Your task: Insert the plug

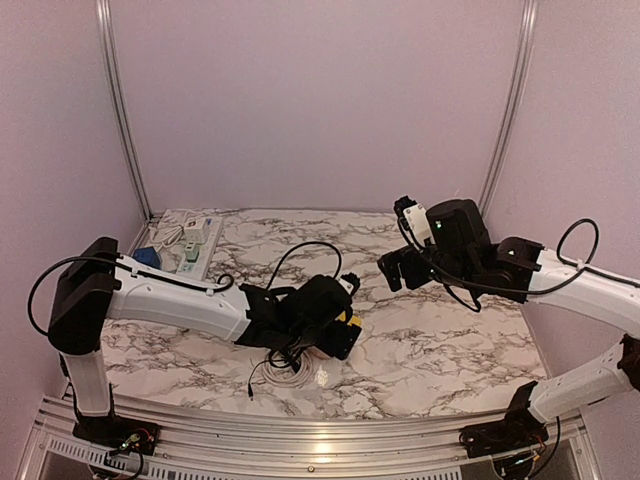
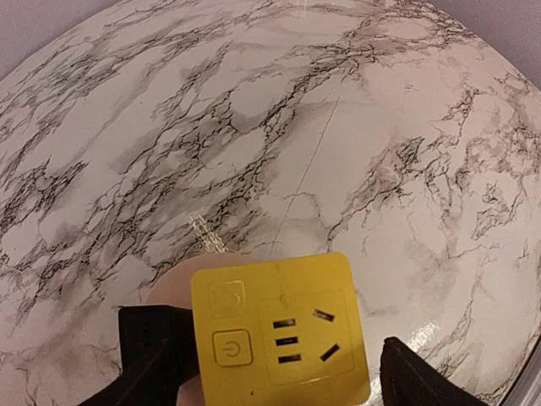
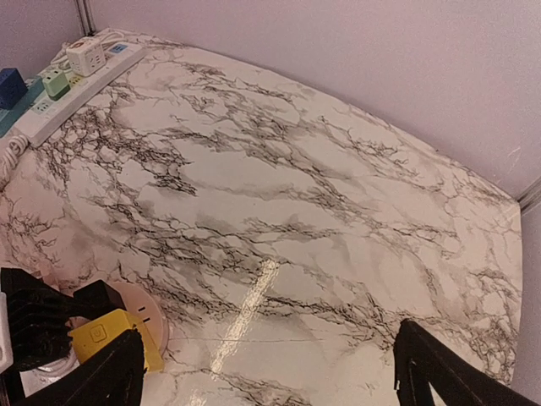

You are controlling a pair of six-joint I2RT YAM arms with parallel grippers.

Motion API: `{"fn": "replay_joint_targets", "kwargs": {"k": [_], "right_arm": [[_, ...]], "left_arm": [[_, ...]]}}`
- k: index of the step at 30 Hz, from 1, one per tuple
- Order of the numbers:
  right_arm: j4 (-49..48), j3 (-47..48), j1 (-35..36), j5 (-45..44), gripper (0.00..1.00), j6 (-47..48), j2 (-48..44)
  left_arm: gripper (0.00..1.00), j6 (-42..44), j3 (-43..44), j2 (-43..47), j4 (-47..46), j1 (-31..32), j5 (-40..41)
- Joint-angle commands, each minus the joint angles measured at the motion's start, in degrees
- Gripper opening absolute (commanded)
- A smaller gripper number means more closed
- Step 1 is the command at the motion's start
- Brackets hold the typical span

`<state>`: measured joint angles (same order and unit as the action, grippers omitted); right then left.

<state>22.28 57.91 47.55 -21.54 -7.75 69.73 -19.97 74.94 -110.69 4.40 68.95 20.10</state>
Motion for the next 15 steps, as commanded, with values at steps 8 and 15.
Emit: {"fn": "replay_joint_targets", "kwargs": {"k": [8, 15], "right_arm": [[-1.28, 0.02, -0.46, 0.27, 0.99, -0.87, -1.22], [-1.45, -0.34, -0.47, 0.27, 0.98, -0.9, -1.67]], "left_arm": [[0.68, 0.96, 1.32, -1.75, 2.38, 0.22, -0.42], [0.64, 0.67, 1.7, -1.77, 4.65, -0.05, 3.13]]}}
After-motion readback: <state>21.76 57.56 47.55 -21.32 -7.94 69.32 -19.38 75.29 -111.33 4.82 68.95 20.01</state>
